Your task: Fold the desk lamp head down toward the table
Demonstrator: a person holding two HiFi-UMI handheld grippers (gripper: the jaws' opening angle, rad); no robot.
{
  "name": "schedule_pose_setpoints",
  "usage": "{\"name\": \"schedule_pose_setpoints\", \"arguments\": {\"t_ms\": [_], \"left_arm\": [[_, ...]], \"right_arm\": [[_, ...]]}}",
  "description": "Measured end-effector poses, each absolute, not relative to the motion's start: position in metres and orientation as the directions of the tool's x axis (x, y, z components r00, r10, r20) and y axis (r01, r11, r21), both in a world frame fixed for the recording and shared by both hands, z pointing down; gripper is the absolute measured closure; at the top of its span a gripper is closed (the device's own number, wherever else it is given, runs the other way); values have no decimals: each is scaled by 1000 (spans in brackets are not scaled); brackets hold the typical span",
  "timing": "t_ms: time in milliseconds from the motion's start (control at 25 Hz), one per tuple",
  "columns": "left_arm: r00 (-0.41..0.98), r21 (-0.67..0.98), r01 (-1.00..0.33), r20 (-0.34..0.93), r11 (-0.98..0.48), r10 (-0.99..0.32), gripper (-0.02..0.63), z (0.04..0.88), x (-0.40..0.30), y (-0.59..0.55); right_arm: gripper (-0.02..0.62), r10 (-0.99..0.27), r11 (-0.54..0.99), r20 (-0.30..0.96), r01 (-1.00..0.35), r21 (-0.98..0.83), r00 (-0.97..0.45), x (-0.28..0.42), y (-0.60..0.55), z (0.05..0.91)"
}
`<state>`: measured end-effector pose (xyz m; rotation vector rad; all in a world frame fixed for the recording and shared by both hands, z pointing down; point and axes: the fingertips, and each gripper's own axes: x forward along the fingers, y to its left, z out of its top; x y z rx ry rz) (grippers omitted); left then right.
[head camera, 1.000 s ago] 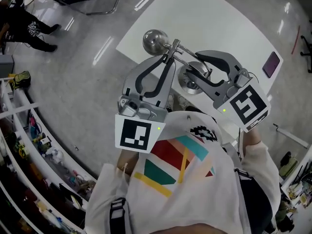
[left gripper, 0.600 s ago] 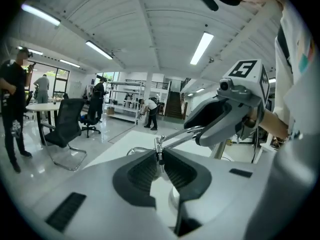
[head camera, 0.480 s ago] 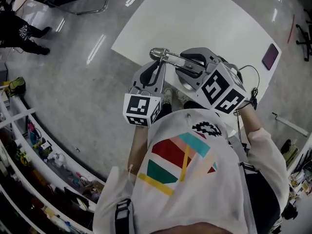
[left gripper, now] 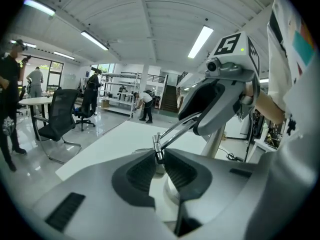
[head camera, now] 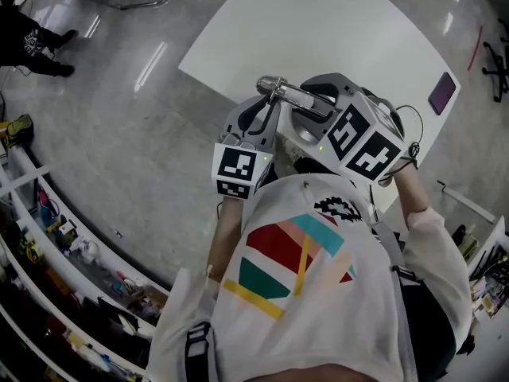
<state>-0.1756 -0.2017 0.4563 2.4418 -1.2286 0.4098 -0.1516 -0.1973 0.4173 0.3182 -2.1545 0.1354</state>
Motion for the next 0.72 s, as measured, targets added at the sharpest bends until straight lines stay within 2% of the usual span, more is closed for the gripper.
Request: {"name": "schedule_pose_setpoints", "arguments": {"t_ms": [400, 720], "left_arm": [[590, 215, -797, 479, -565, -650, 511, 475, -159, -196], [585, 234, -805, 460, -545, -668, 509, 476, -155, -195]], "right_arm": [[422, -130, 964, 891, -265, 11, -434, -145, -195, 432], [422, -118, 965, 914, -261, 14, -389, -142, -193, 433]]}}
